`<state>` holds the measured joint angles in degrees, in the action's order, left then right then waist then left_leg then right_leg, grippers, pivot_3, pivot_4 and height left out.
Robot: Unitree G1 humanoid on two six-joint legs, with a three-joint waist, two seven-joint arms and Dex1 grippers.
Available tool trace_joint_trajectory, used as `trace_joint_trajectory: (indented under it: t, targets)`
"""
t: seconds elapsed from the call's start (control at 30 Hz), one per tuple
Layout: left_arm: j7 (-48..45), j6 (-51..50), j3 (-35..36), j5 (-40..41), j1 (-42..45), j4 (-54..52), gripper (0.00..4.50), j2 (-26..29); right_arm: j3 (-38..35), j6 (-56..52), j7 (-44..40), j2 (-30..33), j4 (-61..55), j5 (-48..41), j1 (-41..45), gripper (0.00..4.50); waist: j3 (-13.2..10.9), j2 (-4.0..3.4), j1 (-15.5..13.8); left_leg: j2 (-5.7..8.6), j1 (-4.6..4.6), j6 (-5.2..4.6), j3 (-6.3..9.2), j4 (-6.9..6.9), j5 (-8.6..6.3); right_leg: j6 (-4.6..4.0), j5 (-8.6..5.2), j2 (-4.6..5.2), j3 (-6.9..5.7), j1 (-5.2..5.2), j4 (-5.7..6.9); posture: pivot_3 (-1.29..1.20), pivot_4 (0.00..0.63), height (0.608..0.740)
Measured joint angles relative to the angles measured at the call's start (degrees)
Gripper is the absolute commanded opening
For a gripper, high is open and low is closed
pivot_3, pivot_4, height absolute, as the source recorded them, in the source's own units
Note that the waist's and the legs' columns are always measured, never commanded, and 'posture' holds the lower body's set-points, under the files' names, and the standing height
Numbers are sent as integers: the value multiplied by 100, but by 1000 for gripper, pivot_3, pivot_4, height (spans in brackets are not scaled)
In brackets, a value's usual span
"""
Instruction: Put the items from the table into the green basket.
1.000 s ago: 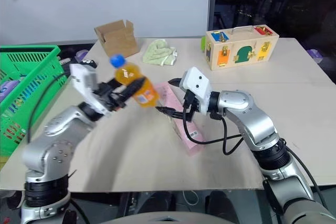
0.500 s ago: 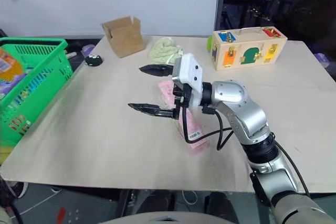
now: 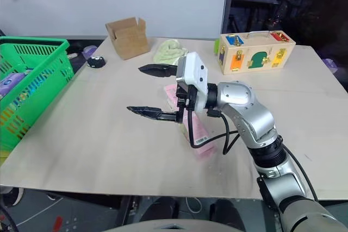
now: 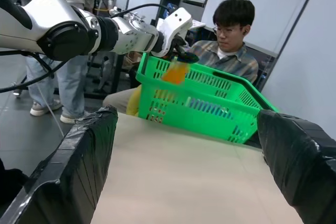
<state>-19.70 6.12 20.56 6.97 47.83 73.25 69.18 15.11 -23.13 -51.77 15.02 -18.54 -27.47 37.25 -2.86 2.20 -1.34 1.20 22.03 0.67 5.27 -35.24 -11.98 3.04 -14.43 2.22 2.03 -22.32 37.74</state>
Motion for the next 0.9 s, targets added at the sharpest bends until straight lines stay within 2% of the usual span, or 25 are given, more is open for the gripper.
trace_joint_trajectory:
  t: [0.07,0.17,0.2,0.23,0.27,0.3,0.33,0.37,0.4,0.47,0.53,0.57,0.63,0.8,0.9]
  targets:
    - [-6,63,57,22,-23,-129,4290,-14,-6,-1,36,49,-62,7,-73,4500,1,2,21,0,0,0,0,0,0,0,0,0,0,0,1,87,0,740]
    - [-214,-102,159,236,-118,-877,4290,-213,-40,-18,92,210,-113,33,-259,4500,4,6,-3,-1,0,0,-1,-3,0,0,1,3,-3,3,1,112,0,740]
    - [-465,-1121,272,793,-533,-2312,4290,-515,-101,-27,96,379,-149,33,-417,4500,5,5,-17,-17,-3,0,-2,-4,0,0,0,15,1,9,7,119,0,740]
    - [-529,-1616,326,1045,-745,-2908,4290,-630,-132,-33,96,442,-161,33,-487,4500,7,5,-24,-17,-3,0,-10,-5,0,0,0,24,2,10,9,119,0,740]
    - [-516,-2978,400,1700,-1249,-4355,4290,-827,-222,-33,93,603,-176,38,-646,4500,6,5,-17,-15,1,-1,-15,-7,0,0,1,33,7,8,9,119,0,740]
    - [-505,-3724,373,2081,-1461,-5020,4290,-926,-273,-35,90,719,-175,49,-746,4500,8,11,-14,-13,0,-2,-12,-8,0,1,1,39,11,9,10,105,0,740]
    - [-331,-4865,459,2707,-1598,-5809,4290,-1087,-325,-35,87,833,-191,57,-852,4500,10,17,2,-11,3,-4,-7,-11,-1,3,1,39,15,7,8,86,0,740]
    - [27,-6438,585,3764,-1529,-6769,4290,-1544,-450,-40,81,1068,-228,61,-1036,4500,12,21,-5,-2,8,-6,-2,-22,-2,4,0,43,7,11,7,86,0,740]
    - [195,-7076,606,4202,-1459,-7123,4290,-1819,-503,-50,86,1153,-240,73,-1090,4500,11,20,-3,3,5,-8,6,-28,-3,7,-1,46,7,12,12,55,0,740]
    - [1055,-8815,770,4770,-941,-7742,4290,-2933,-654,-58,113,1395,-331,89,-1287,4500,1,-1,3,17,-5,-9,4,-42,-2,11,-1,42,2,23,17,32,0,740]
    - [2043,-9587,982,5015,-665,-7831,4290,-3872,-744,-66,189,1540,-410,129,-1412,4500,3,-2,99,11,-25,-8,-1,-41,-3,9,0,23,13,32,25,-6,0,740]
    - [2255,-9699,1005,5071,-655,-7829,4290,-4016,-749,-72,213,1556,-418,141,-1421,4500,3,-1,168,4,-25,-8,-1,-40,-3,8,1,12,18,31,25,-29,0,740]
    - [3536,-9854,947,5245,-311,-7579,4290,-4609,-899,-121,344,1688,-567,193,-1636,4500,3,-1,242,-13,-21,-5,9,-40,-3,5,2,-4,25,25,25,-65,0,740]
    - [6084,-9854,693,5753,472,-6508,4290,-5061,-1012,-186,621,1803,-982,237,-2053,4500,4,-4,334,-10,-13,2,9,-41,-8,4,2,-4,35,21,21,-118,0,740]
    - [7152,-9854,865,6164,839,-5695,4290,-5404,-1085,-287,787,1829,-1169,253,-2175,4500,4,-3,371,11,-5,2,6,-51,-9,6,3,13,40,19,18,-139,0,740]
